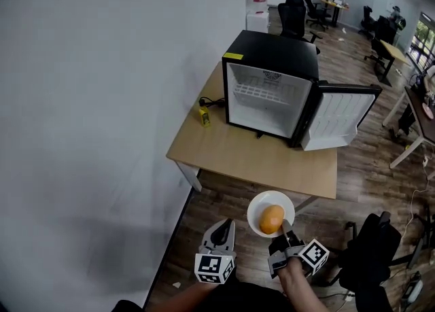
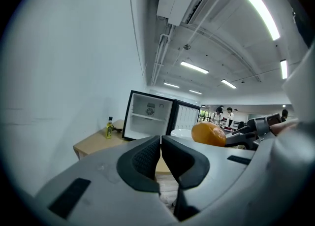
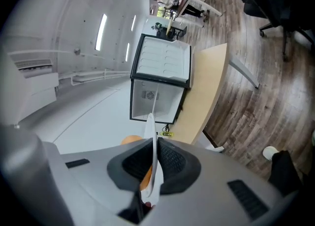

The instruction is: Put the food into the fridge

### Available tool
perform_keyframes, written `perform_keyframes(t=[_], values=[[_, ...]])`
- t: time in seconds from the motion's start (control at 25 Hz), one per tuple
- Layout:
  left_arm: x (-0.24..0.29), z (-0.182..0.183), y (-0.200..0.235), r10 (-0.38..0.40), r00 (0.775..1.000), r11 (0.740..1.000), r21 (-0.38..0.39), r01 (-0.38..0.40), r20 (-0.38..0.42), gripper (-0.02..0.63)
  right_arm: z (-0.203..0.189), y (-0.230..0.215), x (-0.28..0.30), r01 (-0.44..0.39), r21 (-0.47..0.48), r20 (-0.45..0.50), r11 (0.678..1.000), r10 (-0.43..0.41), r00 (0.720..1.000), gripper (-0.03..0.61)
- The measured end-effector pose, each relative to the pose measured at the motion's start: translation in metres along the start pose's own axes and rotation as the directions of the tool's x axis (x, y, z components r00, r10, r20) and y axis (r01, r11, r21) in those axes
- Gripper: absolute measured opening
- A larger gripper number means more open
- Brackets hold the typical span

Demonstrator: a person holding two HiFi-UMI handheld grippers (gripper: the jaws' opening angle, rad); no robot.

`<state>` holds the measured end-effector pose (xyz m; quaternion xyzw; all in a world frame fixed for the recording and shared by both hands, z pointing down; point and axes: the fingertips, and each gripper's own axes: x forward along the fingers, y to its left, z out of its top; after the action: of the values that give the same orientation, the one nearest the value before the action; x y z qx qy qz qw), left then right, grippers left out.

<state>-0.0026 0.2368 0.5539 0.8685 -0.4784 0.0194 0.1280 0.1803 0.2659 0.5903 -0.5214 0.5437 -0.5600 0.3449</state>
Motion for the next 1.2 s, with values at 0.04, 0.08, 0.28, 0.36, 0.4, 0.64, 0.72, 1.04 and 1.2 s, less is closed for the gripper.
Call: perform_keyframes(t=[0.04,0.08,0.28,0.36,0.4,0.64,0.72,1.04,1.2], values=[[0.008,0.002,0.007,-0.007,1.000,1.000,-0.002,0.007,-0.005,0.021,0.000,0.003,0.010,0.001,0.000,0.003,1.000,-0.001,1.000,0.077],[0.015,0.004,0.013,-0.014,1.000,1.000,-0.001,0.014,-0.009,0.021,0.000,0.006,0.020,0.003,-0.003,0.006,1.000,-0.003,1.000,0.077],[0.049,0.021,0.044,-0.055,0.998,0.998,0.008,0.055,-0.012,0.021,-0.005,0.019,0.069,0.007,0.007,0.022,1.000,-0.007,1.000,0.077],[0.061,0.030,0.057,-0.071,0.997,0.997,0.012,0.071,-0.007,0.021,-0.007,0.025,0.089,0.006,0.009,0.032,1.000,-0.006,0.999,0.077],[0.066,0.033,0.064,-0.077,0.997,0.997,0.021,0.077,-0.008,0.021,-0.009,0.027,0.099,0.006,0.010,0.036,1.000,-0.006,0.999,0.077],[0.088,0.039,0.095,-0.106,0.994,0.993,0.056,0.108,-0.031,0.021,-0.024,0.036,0.147,-0.013,0.020,0.029,1.000,0.012,1.000,0.077],[0.092,0.041,0.105,-0.101,0.995,0.994,0.046,0.102,-0.028,0.021,-0.026,0.038,0.160,-0.023,0.025,0.015,0.999,0.022,1.000,0.077],[0.120,0.044,0.134,-0.065,0.998,0.996,0.056,0.066,-0.025,0.021,-0.023,0.042,0.205,-0.018,-0.025,-0.014,1.000,0.018,1.000,0.077],[0.141,0.047,0.146,-0.061,0.998,0.997,0.041,0.062,-0.034,0.021,-0.015,0.040,0.233,-0.013,-0.003,-0.023,1.000,0.013,1.000,0.077]])
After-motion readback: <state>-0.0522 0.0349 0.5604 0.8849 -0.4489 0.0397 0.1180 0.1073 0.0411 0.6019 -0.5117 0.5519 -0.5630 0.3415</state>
